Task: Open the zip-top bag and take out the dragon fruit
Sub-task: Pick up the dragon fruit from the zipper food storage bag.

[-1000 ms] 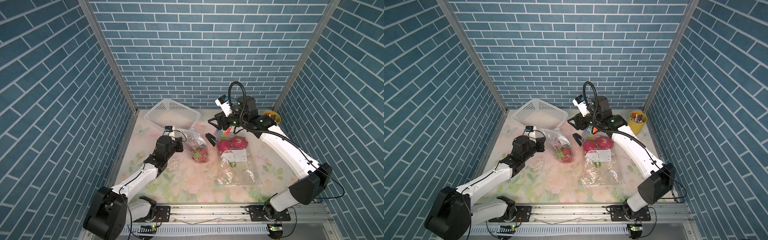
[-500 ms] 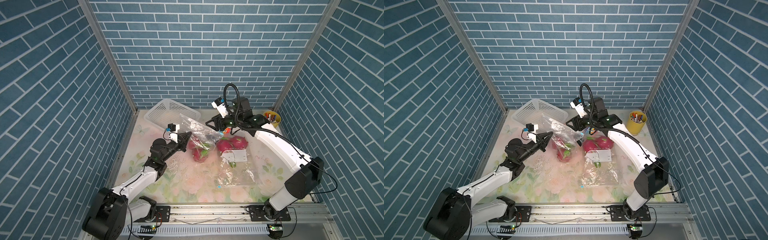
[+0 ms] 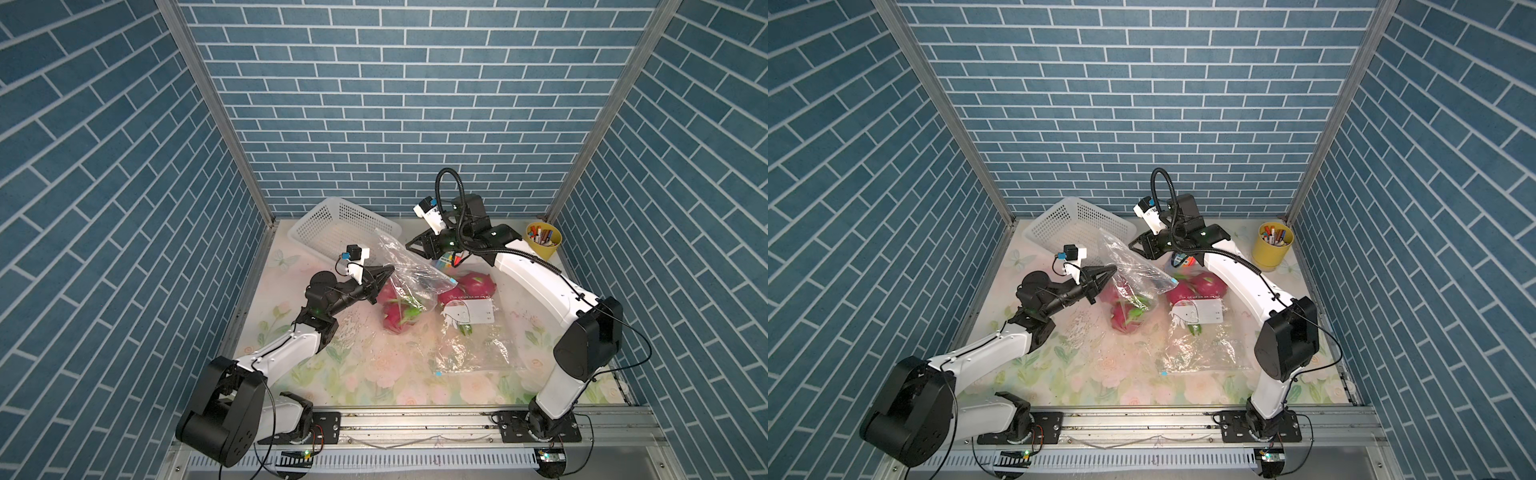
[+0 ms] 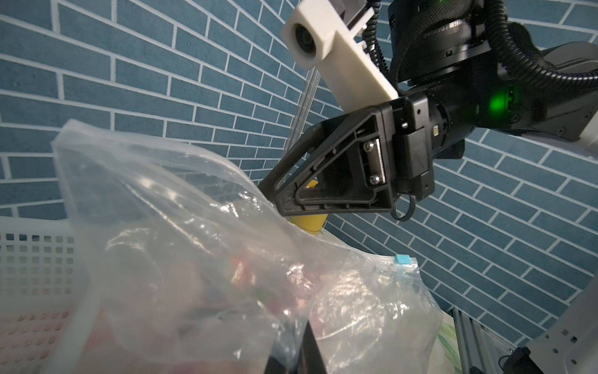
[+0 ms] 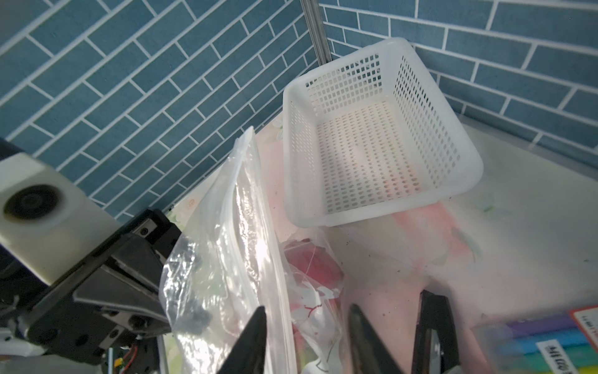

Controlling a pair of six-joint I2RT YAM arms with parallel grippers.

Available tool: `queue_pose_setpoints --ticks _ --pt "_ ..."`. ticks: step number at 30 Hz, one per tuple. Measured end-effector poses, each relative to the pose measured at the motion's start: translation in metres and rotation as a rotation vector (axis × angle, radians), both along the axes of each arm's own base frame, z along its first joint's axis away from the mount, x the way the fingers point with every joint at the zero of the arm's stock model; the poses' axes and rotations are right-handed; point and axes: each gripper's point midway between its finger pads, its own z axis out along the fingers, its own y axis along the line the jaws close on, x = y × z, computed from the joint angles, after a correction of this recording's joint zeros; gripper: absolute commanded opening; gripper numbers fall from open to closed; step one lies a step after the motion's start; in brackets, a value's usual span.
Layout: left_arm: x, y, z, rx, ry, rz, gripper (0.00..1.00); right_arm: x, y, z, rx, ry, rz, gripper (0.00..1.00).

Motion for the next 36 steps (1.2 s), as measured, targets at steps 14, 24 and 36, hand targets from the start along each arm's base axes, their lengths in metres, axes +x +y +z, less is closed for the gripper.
queue_pose_setpoints --ticks 14,24,36 --pt "0.036 -0.005 -0.015 0.045 0.097 0.063 0.05 -0.055 0.018 -0.017 0.094 0.216 0.21 0.29" --pt "0.033 -0.006 -0.005 -0.001 0.152 0.052 0.38 -0.055 0.023 -0.037 0.069 0.276 0.146 0.16" --pt "0.013 0.003 0.001 -0.046 0.248 0.06 0.87 -0.043 0.022 -0.059 0.025 0.27 0.04 0.19"
